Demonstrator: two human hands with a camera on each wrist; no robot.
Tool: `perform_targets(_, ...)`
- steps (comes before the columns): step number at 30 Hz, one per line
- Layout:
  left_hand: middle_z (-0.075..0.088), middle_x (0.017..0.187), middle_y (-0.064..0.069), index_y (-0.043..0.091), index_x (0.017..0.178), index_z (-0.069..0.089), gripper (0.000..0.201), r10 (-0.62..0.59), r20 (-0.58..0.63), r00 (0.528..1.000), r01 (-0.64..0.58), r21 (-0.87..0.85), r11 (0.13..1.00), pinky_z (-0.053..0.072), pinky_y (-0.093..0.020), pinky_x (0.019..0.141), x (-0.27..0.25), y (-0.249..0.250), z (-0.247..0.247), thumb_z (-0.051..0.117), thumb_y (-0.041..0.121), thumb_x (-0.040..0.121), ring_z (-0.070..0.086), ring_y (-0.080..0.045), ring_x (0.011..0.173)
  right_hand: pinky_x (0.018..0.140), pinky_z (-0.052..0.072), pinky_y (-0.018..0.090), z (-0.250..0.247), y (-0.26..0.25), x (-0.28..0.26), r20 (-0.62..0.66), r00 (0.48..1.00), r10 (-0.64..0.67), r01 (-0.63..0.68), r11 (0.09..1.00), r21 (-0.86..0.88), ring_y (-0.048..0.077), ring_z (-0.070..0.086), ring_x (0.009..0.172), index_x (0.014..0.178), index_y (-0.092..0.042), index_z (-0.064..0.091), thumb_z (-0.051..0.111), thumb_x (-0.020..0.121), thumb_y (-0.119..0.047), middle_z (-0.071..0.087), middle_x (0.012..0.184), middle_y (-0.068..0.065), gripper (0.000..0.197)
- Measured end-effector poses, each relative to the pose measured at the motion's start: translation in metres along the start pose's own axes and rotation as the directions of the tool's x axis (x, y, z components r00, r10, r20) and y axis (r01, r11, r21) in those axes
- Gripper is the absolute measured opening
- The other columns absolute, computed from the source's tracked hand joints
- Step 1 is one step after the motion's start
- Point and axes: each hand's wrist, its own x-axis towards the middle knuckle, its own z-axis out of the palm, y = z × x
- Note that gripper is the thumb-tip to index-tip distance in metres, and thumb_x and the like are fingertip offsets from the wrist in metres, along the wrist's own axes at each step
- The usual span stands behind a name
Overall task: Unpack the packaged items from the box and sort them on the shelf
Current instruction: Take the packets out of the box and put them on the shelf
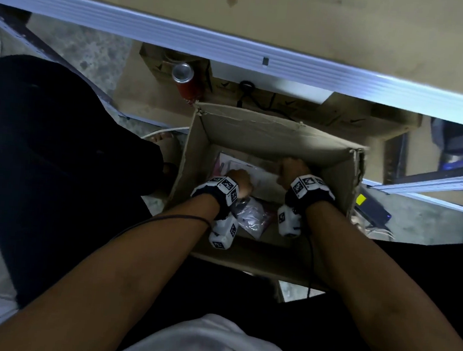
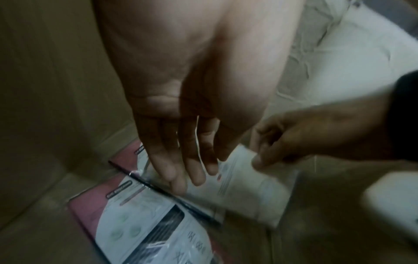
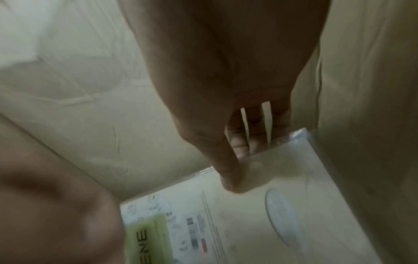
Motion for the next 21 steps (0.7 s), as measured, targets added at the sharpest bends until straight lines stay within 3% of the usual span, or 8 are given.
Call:
perform_targets(3, 0.045, 0.150, -0.018, 0.003, 0.147, 0.042, 0.046, 0.048, 0.096, 0.994, -0.056, 0.087, 0.995, 0.044, -0.033, 0.103, 0.011, -0.006, 0.015, 0.046, 0.017, 0.104, 0.053, -0.032, 0.129, 0.086, 0.056, 0.040, -0.004, 0.008, -0.010, -0.075, 0.997, 0.017, -0.011, 0.997, 0.079, 0.035, 0.064, 0.109, 0.099, -0.014, 0.068, 0.068, 0.085, -0.012, 0.067, 0.117, 0.013, 0.014)
perform_targets(6, 0.059, 0.133, -0.020, -0.003, 0.130, 0.057, 0.034, 0.044, 0.088, 0.995, -0.059, 0.180, 0.982, 0.047, -0.035, 0.092, 0.018, -0.008, 0.021, 0.045, 0.013, 0.102, 0.060, -0.034, 0.117, 0.083, 0.056, 0.042, -0.015, 0.010, -0.027, -0.137, 0.988, 0.065, -0.044, 0.988, 0.150, 0.035, 0.063, 0.107, 0.096, -0.012, 0.065, 0.067, 0.084, -0.011, 0.067, 0.114, 0.014, 0.012)
perform_targets(9, 0.062, 0.125, -0.024, -0.009, 0.131, 0.049, 0.038, 0.052, 0.100, 0.994, -0.076, 0.257, 0.963, 0.051, -0.038, 0.085, 0.029, -0.010, 0.023, 0.043, 0.014, 0.102, 0.064, -0.037, 0.106, 0.081, 0.055, 0.041, -0.021, 0.015, -0.043, -0.205, 0.972, 0.115, -0.073, 0.976, 0.204, 0.036, 0.062, 0.105, 0.097, -0.012, 0.064, 0.063, 0.084, -0.008, 0.063, 0.113, 0.015, 0.013)
perform_targets(13, 0.057, 0.133, -0.025, -0.003, 0.147, 0.035, 0.050, 0.086, 0.042, 0.995, -0.094, 0.263, 0.960, 0.050, -0.046, 0.097, 0.049, -0.013, 0.018, 0.046, 0.015, 0.101, 0.058, -0.040, 0.117, 0.086, 0.052, 0.043, -0.023, 0.013, -0.060, -0.254, 0.949, 0.186, -0.116, 0.957, 0.266, 0.038, 0.058, 0.106, 0.098, -0.011, 0.060, 0.058, 0.085, -0.006, 0.060, 0.113, 0.015, 0.015)
perform_targets(16, 0.046, 0.144, -0.023, 0.007, 0.141, 0.048, 0.041, 0.092, -0.044, 0.995, -0.075, 0.292, 0.954, 0.039, -0.047, 0.109, 0.062, -0.019, 0.009, 0.045, 0.022, 0.102, 0.045, -0.040, 0.132, 0.087, 0.051, 0.044, -0.017, 0.012, -0.071, -0.241, 0.944, 0.224, -0.148, 0.943, 0.297, 0.038, 0.056, 0.107, 0.098, -0.011, 0.057, 0.058, 0.086, -0.007, 0.058, 0.112, 0.015, 0.013)
perform_targets(18, 0.038, 0.151, -0.022, 0.011, 0.143, 0.047, 0.043, 0.081, -0.098, 0.992, -0.047, 0.311, 0.949, 0.026, -0.048, 0.118, 0.071, -0.025, 0.005, 0.045, 0.024, 0.102, 0.035, -0.039, 0.140, 0.088, 0.050, 0.043, -0.013, 0.013, -0.079, -0.222, 0.944, 0.243, -0.164, 0.933, 0.321, 0.038, 0.056, 0.108, 0.100, -0.012, 0.056, 0.059, 0.086, -0.009, 0.058, 0.113, 0.016, 0.015)
perform_targets(21, 0.038, 0.152, -0.021, 0.007, 0.141, 0.049, 0.044, 0.064, -0.167, 0.984, -0.011, 0.297, 0.955, 0.021, -0.046, 0.121, 0.080, -0.031, 0.000, 0.051, 0.017, 0.098, 0.033, -0.036, 0.143, 0.089, 0.050, 0.045, -0.009, 0.014, -0.090, -0.197, 0.941, 0.277, -0.198, 0.918, 0.343, 0.037, 0.055, 0.110, 0.102, -0.011, 0.056, 0.060, 0.086, -0.011, 0.058, 0.115, 0.015, 0.017)
